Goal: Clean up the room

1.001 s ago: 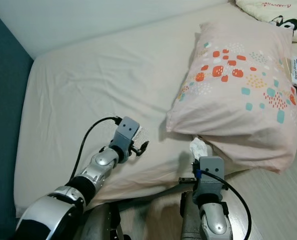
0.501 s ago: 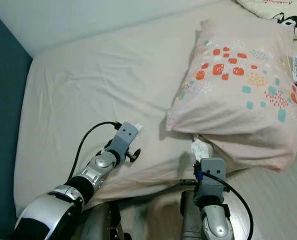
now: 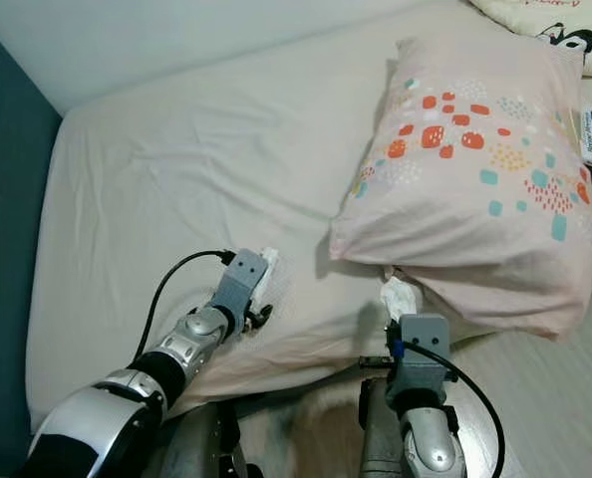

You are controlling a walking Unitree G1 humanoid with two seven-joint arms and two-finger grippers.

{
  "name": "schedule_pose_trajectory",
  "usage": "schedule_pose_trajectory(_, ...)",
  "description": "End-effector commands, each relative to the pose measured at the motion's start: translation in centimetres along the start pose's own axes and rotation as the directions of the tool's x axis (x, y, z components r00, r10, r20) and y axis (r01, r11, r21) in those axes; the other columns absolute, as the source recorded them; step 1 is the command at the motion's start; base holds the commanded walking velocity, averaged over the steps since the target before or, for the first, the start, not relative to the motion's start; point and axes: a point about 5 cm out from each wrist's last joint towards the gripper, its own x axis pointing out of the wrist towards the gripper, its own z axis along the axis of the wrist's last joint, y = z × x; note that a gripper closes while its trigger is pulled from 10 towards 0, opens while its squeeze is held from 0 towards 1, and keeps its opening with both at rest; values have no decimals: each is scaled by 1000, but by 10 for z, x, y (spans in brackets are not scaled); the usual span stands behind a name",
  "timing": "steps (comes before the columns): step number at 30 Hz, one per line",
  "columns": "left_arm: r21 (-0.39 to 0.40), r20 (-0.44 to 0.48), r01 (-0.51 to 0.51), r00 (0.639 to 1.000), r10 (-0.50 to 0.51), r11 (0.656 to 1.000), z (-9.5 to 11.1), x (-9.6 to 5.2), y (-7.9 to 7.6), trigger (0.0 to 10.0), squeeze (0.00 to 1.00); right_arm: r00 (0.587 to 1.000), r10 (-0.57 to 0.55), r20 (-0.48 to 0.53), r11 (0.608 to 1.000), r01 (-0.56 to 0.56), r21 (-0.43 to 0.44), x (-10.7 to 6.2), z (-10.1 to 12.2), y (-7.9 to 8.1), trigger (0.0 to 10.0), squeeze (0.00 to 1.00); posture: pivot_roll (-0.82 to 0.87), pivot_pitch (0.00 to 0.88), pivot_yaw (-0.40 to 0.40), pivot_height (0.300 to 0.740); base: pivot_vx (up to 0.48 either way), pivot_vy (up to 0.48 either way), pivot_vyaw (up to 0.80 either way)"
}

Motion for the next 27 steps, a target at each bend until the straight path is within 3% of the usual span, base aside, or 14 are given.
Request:
schedule_pose_trajectory(1,-30,-80,-18,997,15,999,-20,-4,8,0,0,1000,17,-24,1000,-17,16,-2,-4,5,10000,0,-155,291,151,597,0,0,0)
schedule_pose_trajectory(12,-69,-107,-13,994,6,998,-27,-6,12,0,0,999,32,-17,999,-31,17,8,-4,7,10000,0,-149,244,127,597,0,0,0)
schedule_pose_trajectory(13,-111,-111,-37,994,24,993,-30,-8,16,0,0,999,45,-17,999,-45,26,14,-6,8,10000,0,-119,187,79,597,0,0,0)
schedule_pose_trajectory(15,-111,-111,-37,994,24,993,-30,-8,16,0,0,999,45,-17,999,-45,26,14,-6,8,10000,0,-119,187,79,597,0,0,0)
schedule_pose_trajectory(18,-166,-70,-67,996,56,984,-30,-10,25,0,0,997,76,-15,996,-76,38,22,-6,14,10000,0,-93,148,43,597,0,0,0)
schedule_pose_trajectory(19,-166,-31,-68,997,64,984,-27,-11,30,0,0,996,91,-13,995,-90,43,25,-6,18,10000,0,-88,142,38,597,0,0,0)
schedule_pose_trajectory(22,-300,144,-122,975,172,946,-10,-18,54,0,0,989,147,-2,988,-147,49,36,-4,30,10000,0,-47,87,-3,597,0,0,0)
schedule_pose_trajectory(24,-324,195,-139,958,210,936,-5,-21,61,0,0,987,162,2,985,-162,51,39,-3,33,10000,0,-47,87,-3,597,0,0,0)
schedule_pose_trajectory(25,-382,247,-171,928,279,908,-2,-28,72,10000,0,984,176,9,983,-177,55,42,-1,37,10000,0,-35,62,-19,597,0,0,0)
schedule_pose_trajectory(26,-414,294,-207,891,346,886,0,-36,80,10000,0,982,187,14,981,-188,57,45,1,40,10000,0,-28,47,-31,597,0,0,0)
schedule_pose_trajectory(27,-414,294,-207,891,346,886,0,-36,80,10000,0,982,187,14,981,-188,57,45,1,40,10000,0,-28,47,-31,597,0,0,0)
